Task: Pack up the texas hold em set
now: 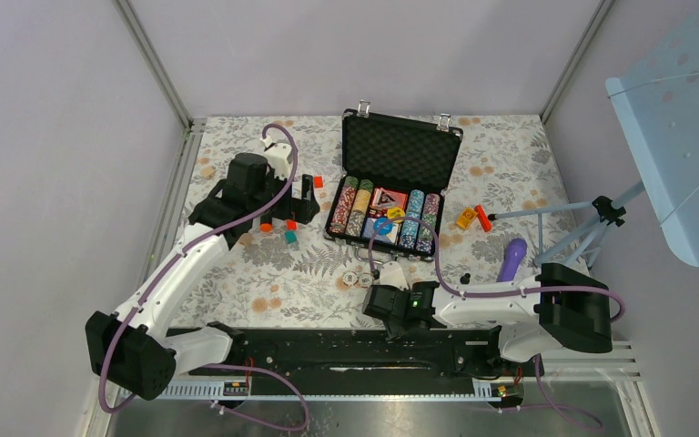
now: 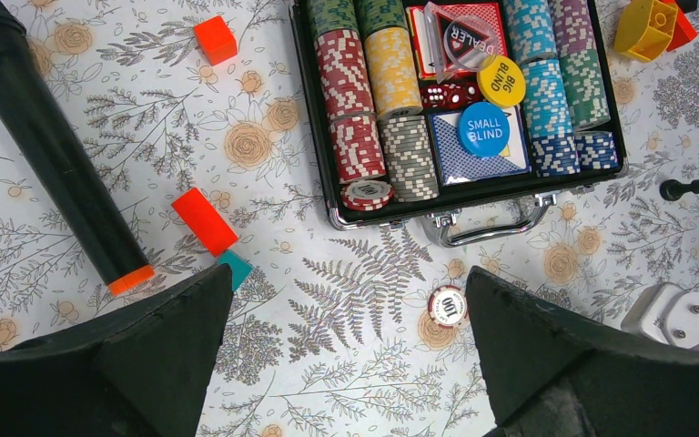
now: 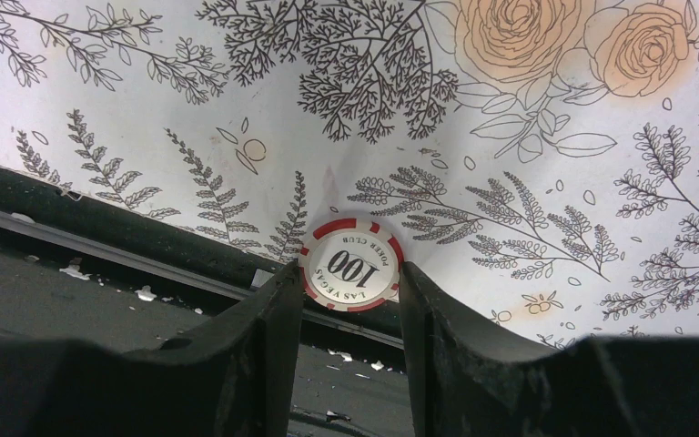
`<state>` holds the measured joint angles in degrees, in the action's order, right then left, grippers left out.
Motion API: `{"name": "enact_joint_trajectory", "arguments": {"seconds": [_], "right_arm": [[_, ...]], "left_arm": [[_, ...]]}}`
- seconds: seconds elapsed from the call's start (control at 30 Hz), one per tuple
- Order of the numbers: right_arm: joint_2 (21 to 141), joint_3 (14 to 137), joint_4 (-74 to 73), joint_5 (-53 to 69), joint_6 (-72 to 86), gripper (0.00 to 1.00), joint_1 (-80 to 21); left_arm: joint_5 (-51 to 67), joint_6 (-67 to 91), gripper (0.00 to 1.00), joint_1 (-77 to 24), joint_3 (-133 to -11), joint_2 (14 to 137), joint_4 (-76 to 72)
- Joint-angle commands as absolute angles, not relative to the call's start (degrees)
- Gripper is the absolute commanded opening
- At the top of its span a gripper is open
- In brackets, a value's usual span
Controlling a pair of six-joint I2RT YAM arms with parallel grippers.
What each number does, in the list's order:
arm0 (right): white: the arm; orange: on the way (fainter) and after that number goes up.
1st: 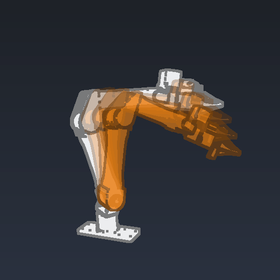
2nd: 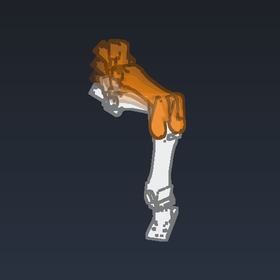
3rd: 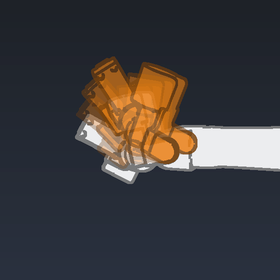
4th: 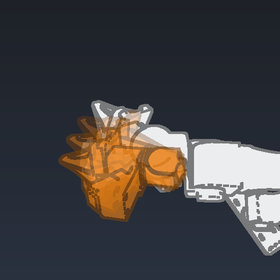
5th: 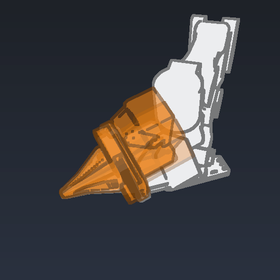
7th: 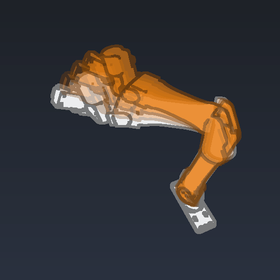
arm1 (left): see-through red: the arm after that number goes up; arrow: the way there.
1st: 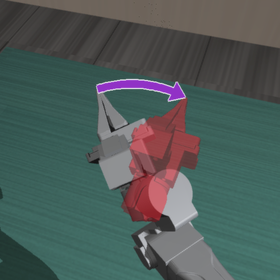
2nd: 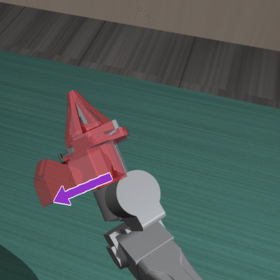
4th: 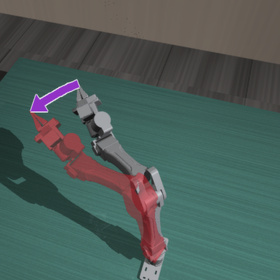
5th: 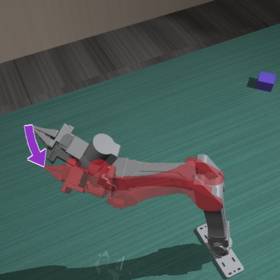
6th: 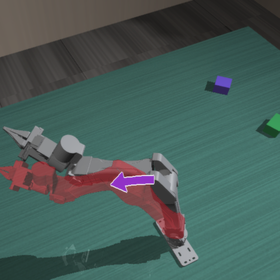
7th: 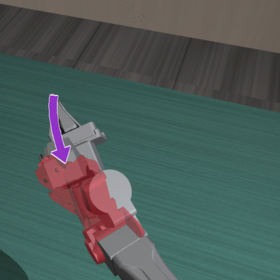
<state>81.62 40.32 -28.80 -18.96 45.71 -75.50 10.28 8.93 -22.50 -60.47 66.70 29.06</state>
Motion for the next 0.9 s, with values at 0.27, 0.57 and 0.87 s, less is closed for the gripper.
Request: {"name": "enact_joint_trajectory", "arguments": {"seconds": [0.27,0.57,0.87], "right_arm": [[77.5,42.9,-29.1,-19.5,41.0,0.42,-76.0],[77.1,43.7,-30.9,-20.7,40.2,0.47,-75.6],[74.9,40.0,-31.1,-20.0,41.7,0.56,-71.3]], "left_arm": [[11.5,9.9,0.99,-21.9,-59.7,63.7,27.1],[11.8,11.6,0.99,-21.3,-58.5,62.5,25.4],[16.4,11.2,0.99,-20.8,-59.1,64.7,25.8]]}}
